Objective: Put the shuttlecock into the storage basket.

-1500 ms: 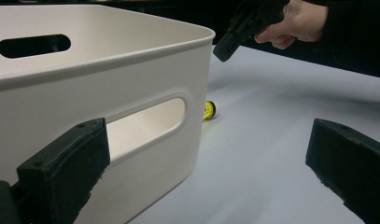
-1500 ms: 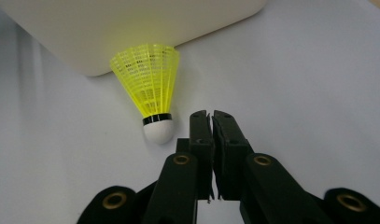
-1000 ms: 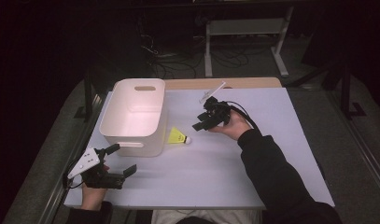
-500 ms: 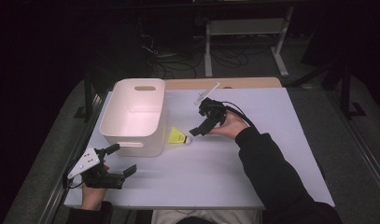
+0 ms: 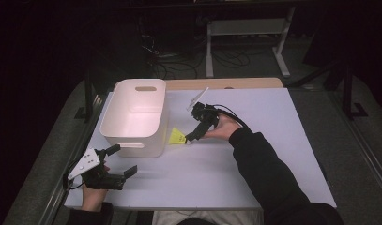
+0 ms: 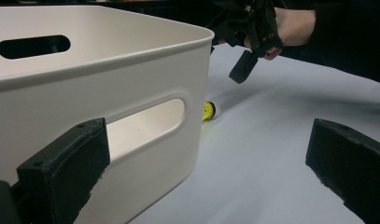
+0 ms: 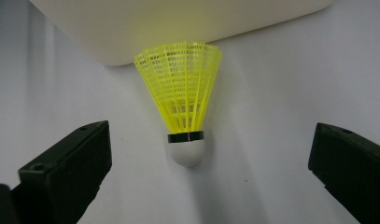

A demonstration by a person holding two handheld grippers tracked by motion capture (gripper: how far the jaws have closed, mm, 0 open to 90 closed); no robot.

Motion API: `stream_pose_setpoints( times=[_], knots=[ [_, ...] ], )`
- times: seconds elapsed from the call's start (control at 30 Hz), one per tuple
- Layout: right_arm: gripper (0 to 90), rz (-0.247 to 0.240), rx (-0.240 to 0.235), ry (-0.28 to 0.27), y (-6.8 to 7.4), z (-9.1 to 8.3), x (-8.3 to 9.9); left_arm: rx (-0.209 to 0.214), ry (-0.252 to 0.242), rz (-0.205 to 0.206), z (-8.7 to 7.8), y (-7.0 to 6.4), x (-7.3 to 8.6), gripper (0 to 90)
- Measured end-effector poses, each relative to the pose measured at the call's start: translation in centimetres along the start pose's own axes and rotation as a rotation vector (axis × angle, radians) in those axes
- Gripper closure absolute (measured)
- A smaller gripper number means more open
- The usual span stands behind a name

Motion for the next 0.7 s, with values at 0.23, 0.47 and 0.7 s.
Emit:
stream_pose_setpoints(
  times=[0.23,0.47,0.7],
  knots=[
    [0.0,0.008,-0.016,0.035,-0.2,1.2,0.6,0.0,0.0,0.0,0.0,0.0,0.0,0.0],
    [0.0,0.008,-0.028,0.052,-0.3,2.0,1.0,0.0,0.0,0.001,0.0,0.0,0.0,0.0],
    [0.0,0.002,-0.037,0.066,-0.4,2.6,1.2,0.001,0.0,0.001,0.0,0.0,0.0,0.0]
  ],
)
Point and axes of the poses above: each handheld gripper's, and its own axes: z roughly forward along the jaws, x roughly out of its underside, y roughly to its left, the point moved 8 cm from there along z, roughly forward along the jaws, and after that the axes turned 4 degrees about -x, right-handed, at the moved point
